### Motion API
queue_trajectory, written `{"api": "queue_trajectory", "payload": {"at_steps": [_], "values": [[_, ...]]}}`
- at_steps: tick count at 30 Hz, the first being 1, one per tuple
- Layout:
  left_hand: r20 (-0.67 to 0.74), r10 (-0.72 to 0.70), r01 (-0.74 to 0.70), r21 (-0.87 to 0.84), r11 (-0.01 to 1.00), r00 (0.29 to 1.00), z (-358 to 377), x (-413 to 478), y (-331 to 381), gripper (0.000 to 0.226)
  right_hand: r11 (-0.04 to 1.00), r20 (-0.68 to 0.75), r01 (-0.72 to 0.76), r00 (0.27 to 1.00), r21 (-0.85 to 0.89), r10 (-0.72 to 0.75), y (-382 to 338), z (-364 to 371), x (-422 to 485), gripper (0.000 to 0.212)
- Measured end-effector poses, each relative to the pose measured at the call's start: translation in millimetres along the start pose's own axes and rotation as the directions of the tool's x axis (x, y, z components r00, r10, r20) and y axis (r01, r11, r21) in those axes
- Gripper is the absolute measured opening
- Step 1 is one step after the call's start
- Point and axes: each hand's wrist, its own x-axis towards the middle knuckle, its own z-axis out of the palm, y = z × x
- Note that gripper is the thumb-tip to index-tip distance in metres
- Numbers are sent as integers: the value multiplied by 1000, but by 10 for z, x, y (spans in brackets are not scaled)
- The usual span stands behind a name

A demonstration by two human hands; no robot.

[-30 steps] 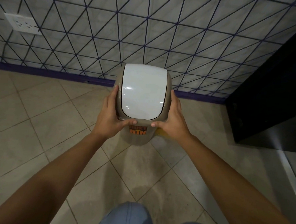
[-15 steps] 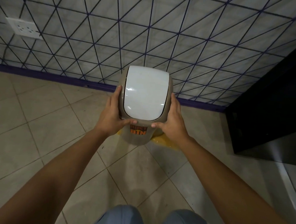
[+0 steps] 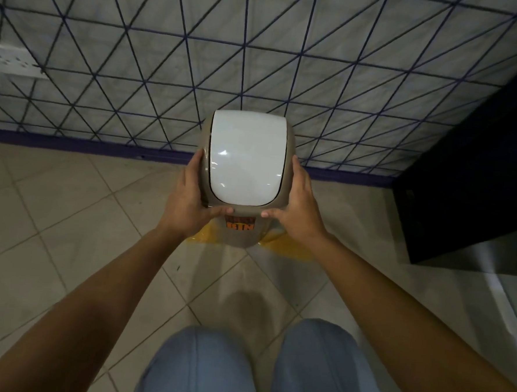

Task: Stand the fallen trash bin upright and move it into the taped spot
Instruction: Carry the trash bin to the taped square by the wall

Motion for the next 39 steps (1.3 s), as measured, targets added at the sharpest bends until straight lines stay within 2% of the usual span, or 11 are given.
{"api": "queue_trajectory", "payload": {"at_steps": [12, 22, 39], "values": [[38, 20, -20, 2, 1000, 999, 73, 275, 13, 122, 999, -23, -53, 998, 0, 53, 19, -44, 210, 129], [61, 7, -7, -8, 1000, 998, 107, 378, 1, 121, 999, -26, -33, 999, 3, 34, 35, -58, 344, 125], [52, -8, 10, -34, 999, 999, 169, 668, -21, 122, 997, -44, -82, 996, 6, 82, 81, -55, 648, 124]]}}
